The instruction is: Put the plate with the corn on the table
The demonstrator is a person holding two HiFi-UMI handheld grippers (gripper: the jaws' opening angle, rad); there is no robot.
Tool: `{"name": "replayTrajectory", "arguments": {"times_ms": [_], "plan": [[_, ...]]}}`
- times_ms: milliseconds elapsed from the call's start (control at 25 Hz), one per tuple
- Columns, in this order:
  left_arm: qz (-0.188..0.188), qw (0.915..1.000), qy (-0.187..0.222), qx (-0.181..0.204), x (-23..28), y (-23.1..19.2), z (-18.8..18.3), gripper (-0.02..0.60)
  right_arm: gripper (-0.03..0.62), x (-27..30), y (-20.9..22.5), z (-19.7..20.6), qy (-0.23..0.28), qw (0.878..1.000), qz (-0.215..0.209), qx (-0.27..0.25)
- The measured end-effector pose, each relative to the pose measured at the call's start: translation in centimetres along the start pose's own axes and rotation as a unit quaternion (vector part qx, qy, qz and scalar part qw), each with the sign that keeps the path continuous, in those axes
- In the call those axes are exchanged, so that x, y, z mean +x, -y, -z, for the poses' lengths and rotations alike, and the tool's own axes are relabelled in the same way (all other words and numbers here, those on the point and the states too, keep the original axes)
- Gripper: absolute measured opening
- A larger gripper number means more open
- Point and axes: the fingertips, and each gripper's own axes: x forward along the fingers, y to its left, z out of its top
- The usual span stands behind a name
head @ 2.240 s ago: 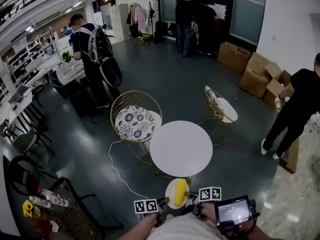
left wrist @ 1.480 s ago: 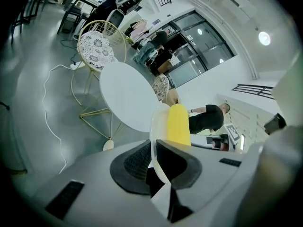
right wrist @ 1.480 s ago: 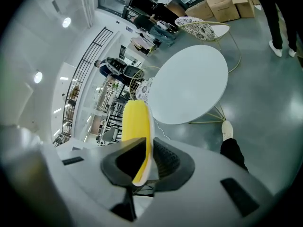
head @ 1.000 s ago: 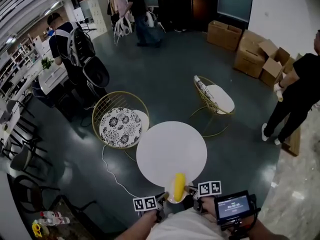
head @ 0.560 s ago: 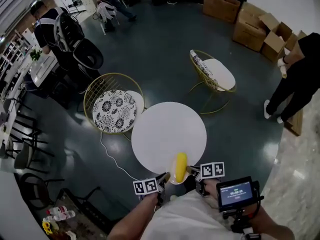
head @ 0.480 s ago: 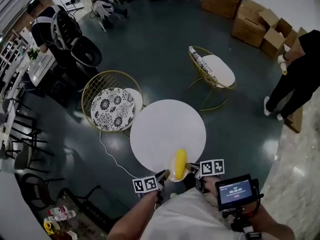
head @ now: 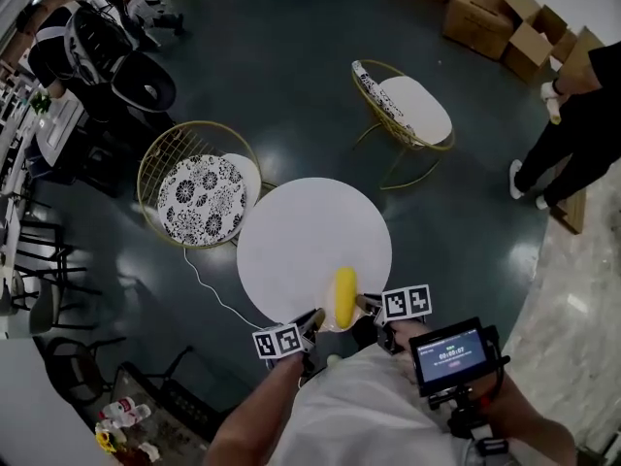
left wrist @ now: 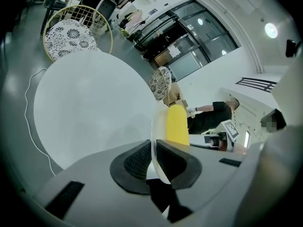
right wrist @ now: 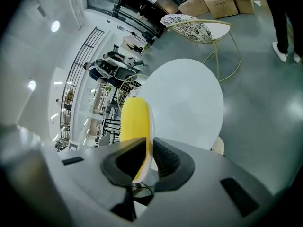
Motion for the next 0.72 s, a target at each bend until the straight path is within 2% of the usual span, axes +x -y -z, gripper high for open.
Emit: {"name": "replayTrajectory", "arguments": {"times_ms": [440,720], "plan": [[-0.019,0.9997,-0.002,-0.013,3.4,-0.8,-2.4,0.035,0.057,1.6,2.7,-3.5,-0.025,1.000,0.011,-0.003],[-0.024,0.9996,0.008,-0.014,5.8,-1.0,-5.2,0.036,0.057,2.3,3.8,-7.3,-0.030,0.999,0.010,-0.011]]}}
